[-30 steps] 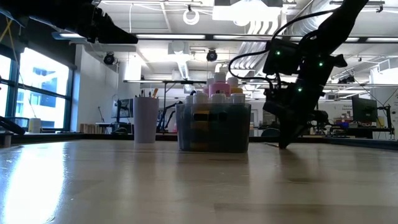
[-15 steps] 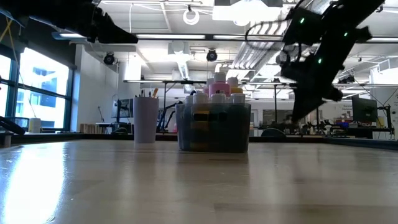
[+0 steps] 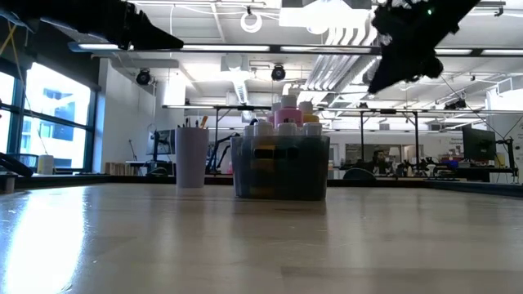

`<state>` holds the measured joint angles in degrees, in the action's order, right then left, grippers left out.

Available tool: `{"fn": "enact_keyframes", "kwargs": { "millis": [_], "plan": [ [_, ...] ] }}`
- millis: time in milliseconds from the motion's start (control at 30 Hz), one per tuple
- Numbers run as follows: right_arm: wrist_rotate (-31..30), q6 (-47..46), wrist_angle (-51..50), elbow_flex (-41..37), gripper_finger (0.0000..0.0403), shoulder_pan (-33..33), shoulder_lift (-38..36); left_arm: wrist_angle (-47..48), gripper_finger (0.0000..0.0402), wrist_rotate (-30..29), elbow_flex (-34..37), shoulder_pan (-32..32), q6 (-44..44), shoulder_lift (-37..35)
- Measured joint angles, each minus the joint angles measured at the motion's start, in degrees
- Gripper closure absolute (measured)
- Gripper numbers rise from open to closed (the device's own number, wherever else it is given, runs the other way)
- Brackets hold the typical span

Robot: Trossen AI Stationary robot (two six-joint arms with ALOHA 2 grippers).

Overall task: Pick & Place Paint Supplies
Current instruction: Put the gold paint brush into the violet cup

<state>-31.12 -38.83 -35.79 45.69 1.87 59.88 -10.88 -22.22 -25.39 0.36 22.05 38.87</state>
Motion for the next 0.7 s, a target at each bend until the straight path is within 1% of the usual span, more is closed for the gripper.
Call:
{"fn": "enact_keyframes", "kwargs": {
  "millis": [100,200,333,467,567,633,700],
  "plan": [
    [-0.1,2.0,0.3,3.1,0.0401,1.2,1.1,0.8,0.0401,0.0,0.0,0.0,5.2,0.0],
    [-0.1,4.3,0.6,6.5,0.0401,2.5,3.0,1.0,0.04,0.0,0.0,0.0,12.5,0.0],
    [3.5,7.1,1.6,10.9,0.0401,3.2,6.8,0.9,0.0377,0.0,0.0,0.0,22.8,0.4],
    [9.0,10.1,2.6,14.9,0.0401,3.5,12.0,-0.4,0.0324,-1.7,-0.1,0.0,30.7,2.2],
    [12.6,11.6,3.9,17.4,0.0401,3.4,15.6,-3.8,0.0275,-1.8,-0.1,0.0,33.8,4.6],
    [14.3,12.2,4.6,19.1,0.0401,3.4,17.9,-6.7,0.0243,0.1,-0.1,0.0,35.4,6.3],
    [15.6,12.6,4.8,20.8,0.0401,3.4,20.0,-8.9,0.0215,3.5,-0.1,0.0,37.4,8.1]
  ]
}}
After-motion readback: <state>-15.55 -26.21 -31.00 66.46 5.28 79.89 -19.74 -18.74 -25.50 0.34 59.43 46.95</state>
